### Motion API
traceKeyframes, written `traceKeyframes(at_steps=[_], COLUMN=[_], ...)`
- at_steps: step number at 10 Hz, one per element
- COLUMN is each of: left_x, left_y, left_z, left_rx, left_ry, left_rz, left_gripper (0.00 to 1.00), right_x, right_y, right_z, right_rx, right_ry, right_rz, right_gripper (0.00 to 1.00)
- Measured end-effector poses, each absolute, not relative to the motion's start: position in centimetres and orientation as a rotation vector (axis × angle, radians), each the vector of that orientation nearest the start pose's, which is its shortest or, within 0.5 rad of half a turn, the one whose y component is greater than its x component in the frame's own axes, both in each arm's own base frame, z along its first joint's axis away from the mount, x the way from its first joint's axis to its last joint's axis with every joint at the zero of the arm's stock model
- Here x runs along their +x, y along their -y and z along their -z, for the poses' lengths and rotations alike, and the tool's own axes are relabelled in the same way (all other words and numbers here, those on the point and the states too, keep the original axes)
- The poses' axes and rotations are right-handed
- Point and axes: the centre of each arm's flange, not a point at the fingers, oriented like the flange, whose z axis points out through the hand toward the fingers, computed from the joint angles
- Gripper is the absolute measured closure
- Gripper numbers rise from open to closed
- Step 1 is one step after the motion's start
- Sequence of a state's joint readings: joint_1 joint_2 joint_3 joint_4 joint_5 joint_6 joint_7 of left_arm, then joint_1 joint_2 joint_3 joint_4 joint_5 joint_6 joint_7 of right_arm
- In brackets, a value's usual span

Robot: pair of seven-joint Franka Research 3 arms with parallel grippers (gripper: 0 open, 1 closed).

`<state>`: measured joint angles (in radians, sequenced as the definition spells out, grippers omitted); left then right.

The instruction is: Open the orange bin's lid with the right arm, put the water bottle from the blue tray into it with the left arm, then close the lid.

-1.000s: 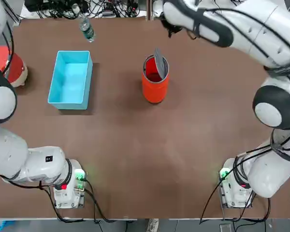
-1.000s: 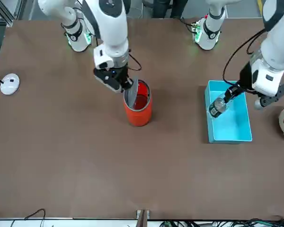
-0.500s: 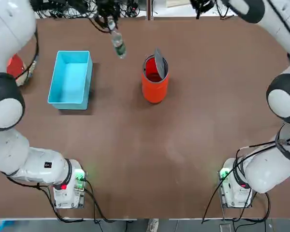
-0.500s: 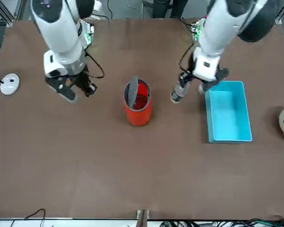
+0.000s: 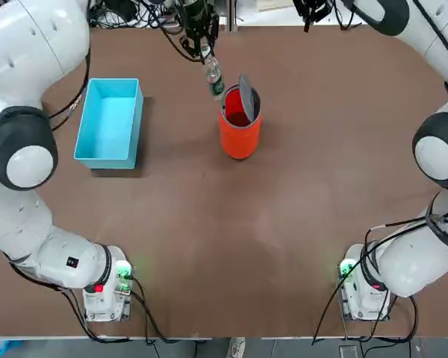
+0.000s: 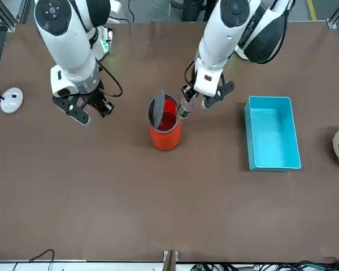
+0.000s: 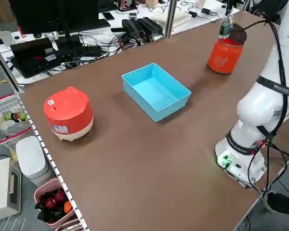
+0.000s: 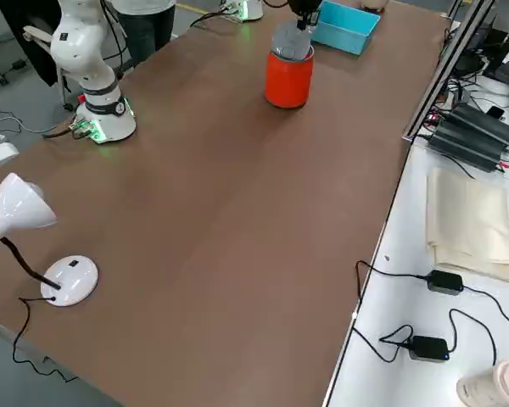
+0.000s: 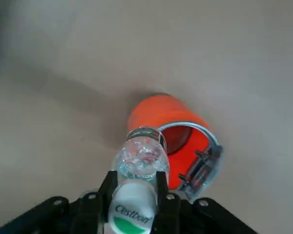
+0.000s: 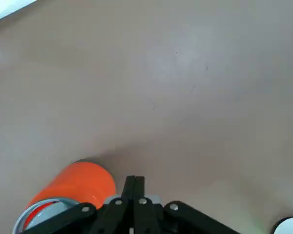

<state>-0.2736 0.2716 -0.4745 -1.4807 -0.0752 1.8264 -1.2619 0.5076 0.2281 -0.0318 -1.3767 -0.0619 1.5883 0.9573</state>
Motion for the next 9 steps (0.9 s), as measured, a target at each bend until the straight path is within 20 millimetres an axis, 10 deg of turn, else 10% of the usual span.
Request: traceKeyframes(at_steps=[5,9], left_x=[48.2,48.6], left_y=[46.5,46.6], left_z=[-51.7,-50.7], left_rx=[-3.25,-3.24], left_ry=[0.919,0.92], left_rz=[-0.205,-0.216], left_gripper=[0.63,0.54], right_x=[55.7,55.7], right_y=[-28.3,-28.4], right_z=[-58.3,-58.3], right_rx=[-3.11,-3.108], right_ry=[-0.758,-0.757], right_rz=[0.053,0.054], right_gripper=[0.98,0.98])
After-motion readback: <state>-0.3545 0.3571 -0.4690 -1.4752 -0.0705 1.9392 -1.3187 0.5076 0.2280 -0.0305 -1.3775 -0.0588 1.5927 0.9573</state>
